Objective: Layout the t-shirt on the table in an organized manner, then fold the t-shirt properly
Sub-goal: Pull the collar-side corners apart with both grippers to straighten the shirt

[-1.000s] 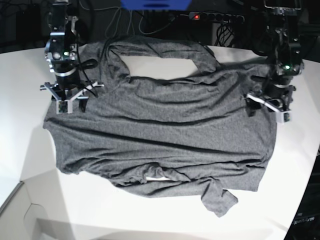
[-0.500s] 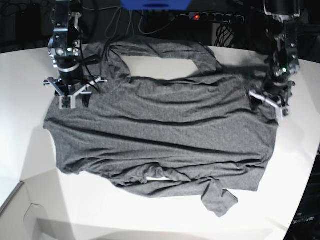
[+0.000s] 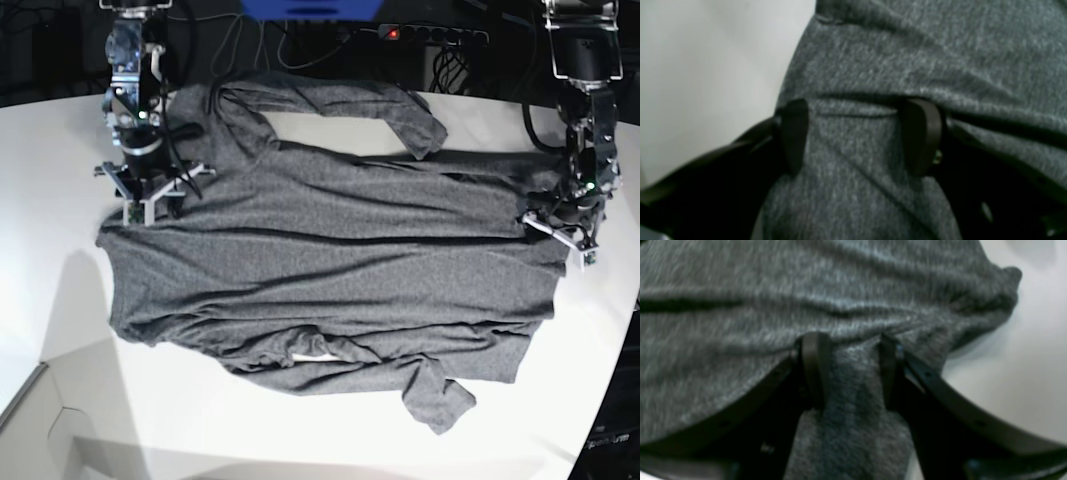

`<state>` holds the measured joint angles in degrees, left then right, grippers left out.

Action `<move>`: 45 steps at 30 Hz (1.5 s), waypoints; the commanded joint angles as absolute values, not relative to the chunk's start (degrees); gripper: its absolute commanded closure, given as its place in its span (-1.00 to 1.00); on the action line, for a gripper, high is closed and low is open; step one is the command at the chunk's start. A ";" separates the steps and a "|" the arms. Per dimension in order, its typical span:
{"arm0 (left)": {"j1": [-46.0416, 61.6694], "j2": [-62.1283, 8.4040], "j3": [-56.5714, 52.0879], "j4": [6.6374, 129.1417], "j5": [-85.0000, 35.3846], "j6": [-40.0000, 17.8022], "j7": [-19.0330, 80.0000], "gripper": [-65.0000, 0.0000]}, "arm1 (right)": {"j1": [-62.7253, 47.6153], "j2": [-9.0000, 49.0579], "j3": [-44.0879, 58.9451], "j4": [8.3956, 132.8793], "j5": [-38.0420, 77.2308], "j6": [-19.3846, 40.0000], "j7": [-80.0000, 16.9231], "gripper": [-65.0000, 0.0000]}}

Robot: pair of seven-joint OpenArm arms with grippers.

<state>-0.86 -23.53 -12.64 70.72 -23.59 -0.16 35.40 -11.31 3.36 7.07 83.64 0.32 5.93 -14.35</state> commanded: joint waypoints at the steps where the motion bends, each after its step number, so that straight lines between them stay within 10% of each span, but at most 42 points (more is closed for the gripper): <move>1: -1.71 -24.31 -12.88 71.25 -23.43 0.13 35.30 -0.30 | -10.59 3.74 7.25 83.03 0.04 5.76 -15.52 0.28; 15: -1.45 -22.73 -18.59 85.67 -23.69 0.13 35.82 -0.30 | -13.05 4.88 12.79 101.14 -0.04 5.67 -15.60 0.28; 24: 16.22 -13.41 -14.81 116.09 -24.92 0.04 35.82 -0.30 | -20.18 2.59 16.57 111.52 0.04 5.76 -15.60 0.28; 45: 30.90 -12.53 -5.58 109.41 -24.75 0.13 36.00 -0.29 | -22.46 0.31 17.71 111.87 0.13 5.76 -15.60 0.28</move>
<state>30.74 -12.34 -5.45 108.42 -24.53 0.23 37.06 -22.57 0.14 17.56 110.74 0.03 6.02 -17.32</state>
